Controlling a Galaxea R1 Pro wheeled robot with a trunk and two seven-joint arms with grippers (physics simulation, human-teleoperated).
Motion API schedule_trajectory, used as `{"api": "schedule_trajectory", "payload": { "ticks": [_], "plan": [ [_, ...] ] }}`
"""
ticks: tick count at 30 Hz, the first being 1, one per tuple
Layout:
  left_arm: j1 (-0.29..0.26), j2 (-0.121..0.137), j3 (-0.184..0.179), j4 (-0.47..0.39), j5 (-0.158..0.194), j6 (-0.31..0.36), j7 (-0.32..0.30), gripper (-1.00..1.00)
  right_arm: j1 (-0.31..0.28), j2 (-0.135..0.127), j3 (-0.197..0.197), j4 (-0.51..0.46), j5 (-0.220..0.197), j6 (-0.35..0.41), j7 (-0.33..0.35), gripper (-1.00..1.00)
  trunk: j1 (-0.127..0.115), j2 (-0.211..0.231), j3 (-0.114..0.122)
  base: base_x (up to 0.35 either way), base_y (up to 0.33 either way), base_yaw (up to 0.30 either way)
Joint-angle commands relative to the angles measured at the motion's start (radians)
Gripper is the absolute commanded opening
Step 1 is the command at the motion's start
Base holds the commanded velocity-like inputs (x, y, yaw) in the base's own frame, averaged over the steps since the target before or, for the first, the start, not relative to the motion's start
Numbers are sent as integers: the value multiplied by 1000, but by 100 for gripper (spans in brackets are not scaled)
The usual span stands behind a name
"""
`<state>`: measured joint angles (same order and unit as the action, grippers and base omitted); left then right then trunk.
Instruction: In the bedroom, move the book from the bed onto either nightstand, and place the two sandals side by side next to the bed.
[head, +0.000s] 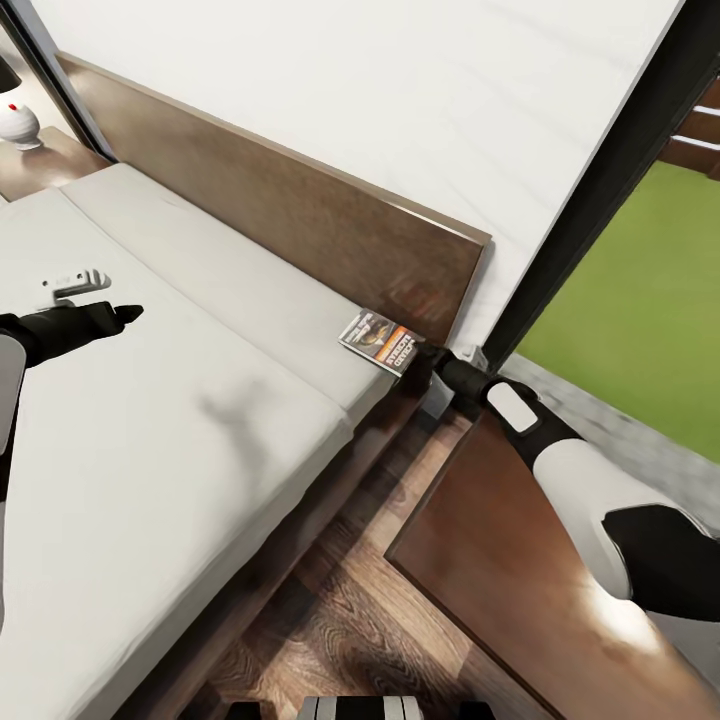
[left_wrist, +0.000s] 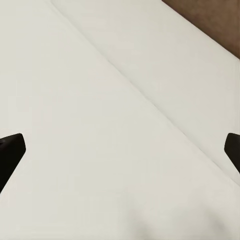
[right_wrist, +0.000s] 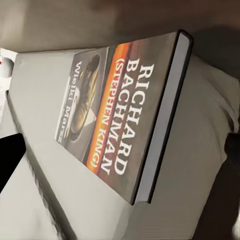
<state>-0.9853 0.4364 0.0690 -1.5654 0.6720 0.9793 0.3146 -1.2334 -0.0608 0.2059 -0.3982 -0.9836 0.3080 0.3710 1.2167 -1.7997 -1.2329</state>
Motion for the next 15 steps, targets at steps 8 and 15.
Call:
{"api": "schedule_trajectory", "payload": {
  "ticks": [8, 15],
  "plan": [
    [-1, 0, 0, -1, 11, 3, 9, 100, -12, 18, 4, 0, -2, 3, -17, 100, 0, 0, -1, 0, 0, 0],
    [-1, -1, 0, -1, 11, 3, 9, 100, -14, 18, 4, -1, -3, 4, -18, 100, 19, -35, -16, 0, 0, 0]
  ]
}}
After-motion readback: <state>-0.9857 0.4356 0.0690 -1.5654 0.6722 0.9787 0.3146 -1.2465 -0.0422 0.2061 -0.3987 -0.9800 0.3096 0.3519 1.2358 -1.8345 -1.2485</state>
